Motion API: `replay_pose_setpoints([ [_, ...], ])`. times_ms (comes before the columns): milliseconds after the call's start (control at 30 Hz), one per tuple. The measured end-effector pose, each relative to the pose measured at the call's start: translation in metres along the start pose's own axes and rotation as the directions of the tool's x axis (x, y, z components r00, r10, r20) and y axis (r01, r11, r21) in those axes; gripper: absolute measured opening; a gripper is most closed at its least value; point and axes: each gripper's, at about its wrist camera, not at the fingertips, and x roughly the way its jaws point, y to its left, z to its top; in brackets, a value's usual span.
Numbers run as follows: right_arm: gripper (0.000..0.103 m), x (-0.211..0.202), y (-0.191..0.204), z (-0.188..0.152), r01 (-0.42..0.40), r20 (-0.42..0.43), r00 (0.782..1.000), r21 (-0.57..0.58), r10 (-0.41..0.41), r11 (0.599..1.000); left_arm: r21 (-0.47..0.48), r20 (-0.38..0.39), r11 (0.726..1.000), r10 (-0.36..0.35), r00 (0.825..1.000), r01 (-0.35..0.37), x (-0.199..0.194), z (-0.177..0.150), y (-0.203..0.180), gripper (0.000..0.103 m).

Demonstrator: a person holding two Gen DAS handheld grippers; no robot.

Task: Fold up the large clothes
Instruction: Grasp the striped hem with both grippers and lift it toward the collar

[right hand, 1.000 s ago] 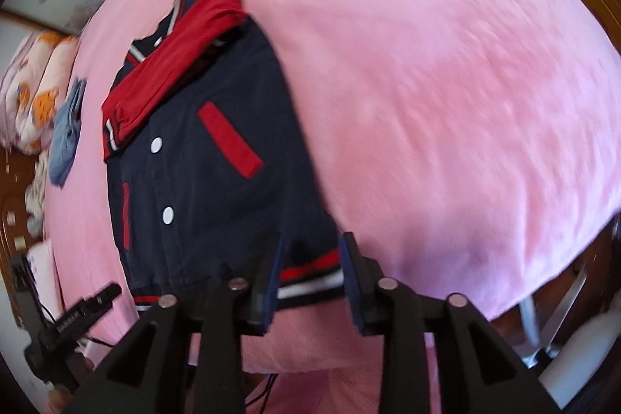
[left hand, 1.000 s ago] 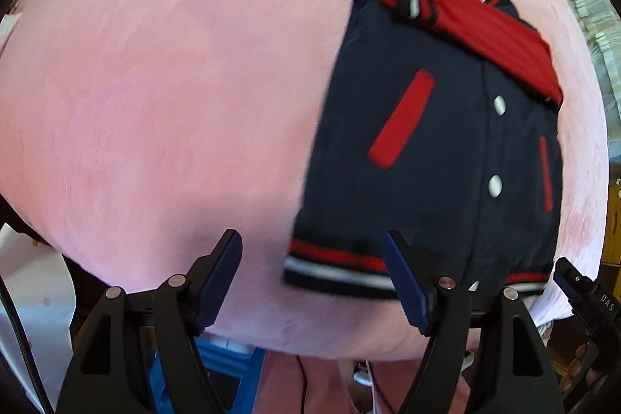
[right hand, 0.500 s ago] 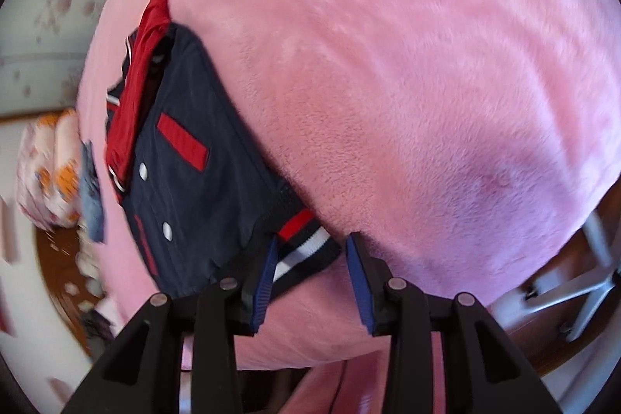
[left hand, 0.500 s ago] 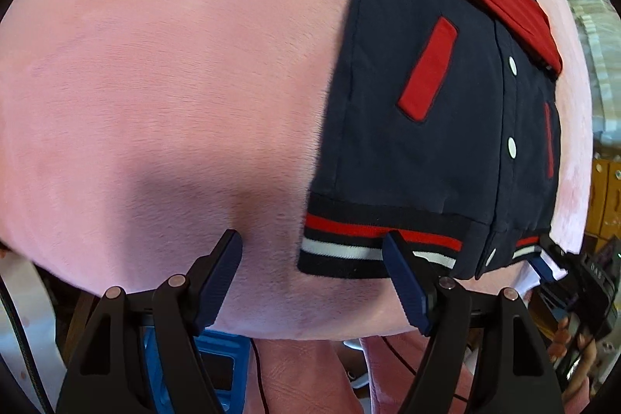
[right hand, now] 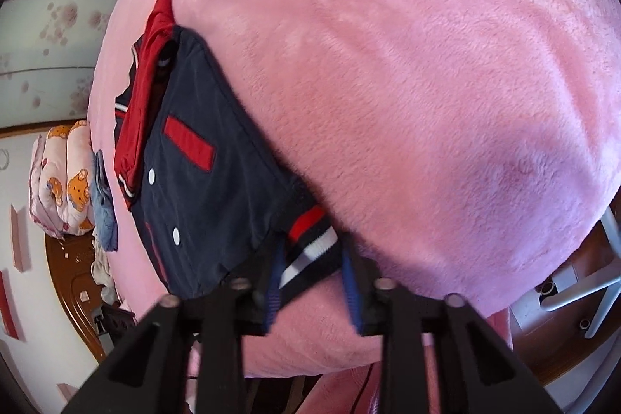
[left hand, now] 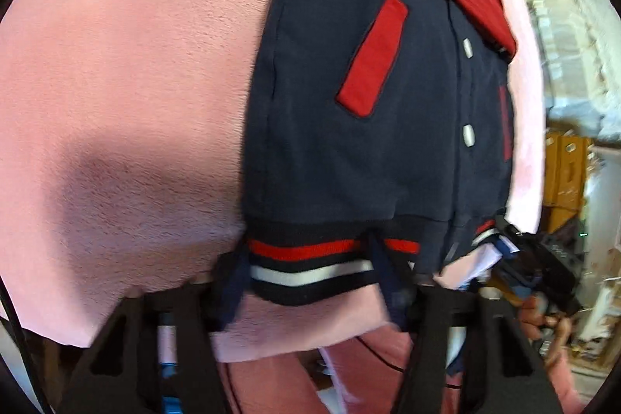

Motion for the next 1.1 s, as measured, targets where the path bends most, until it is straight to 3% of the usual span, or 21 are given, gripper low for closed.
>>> replay_pose_setpoints([
  [100,0.012,-0.006,0.004,-0.007,-0.031,0.033,0.999,0.007,0.031,1.0,-0.009,0.022,0.997,-0.071,0.997,0.071,-0.007,-0.005,0.007,0.02],
  [200,0.011,-0.013,0.012,-0.014,-0.064,0.078,0.995,0.009,0.063,0.998,-0.013,0.04,0.994,-0.104,0.994,0.104,-0.015,-0.005,0.007,0.013],
  [367,0.01,-0.021,0.029,-0.019,-0.144,0.111,0.984,0.018,0.141,0.989,-0.004,0.079,0.996,-0.093,0.993,0.094,-0.035,-0.009,-0.006,0.01],
  [533,0.01,-0.029,0.055,-0.008,-0.265,0.106,0.96,0.048,0.259,0.963,-0.055,0.13,0.99,-0.126,0.984,0.134,-0.063,-0.008,-0.015,0.01],
  [800,0.01,-0.054,0.111,0.026,-0.4,0.119,0.909,-0.027,0.4,0.916,-0.122,0.284,0.968,-0.179,0.942,0.22,-0.126,0.016,-0.041,0.01],
  [933,0.01,-0.07,0.131,0.053,-0.448,0.139,0.881,-0.066,0.453,0.892,-0.143,0.351,0.965,-0.158,0.923,0.22,-0.153,0.041,-0.053,0.01],
  [1100,0.01,-0.073,0.143,0.093,-0.474,0.157,0.866,-0.041,0.474,0.88,-0.211,0.42,0.943,-0.151,0.895,0.257,-0.164,0.075,-0.066,0.01],
])
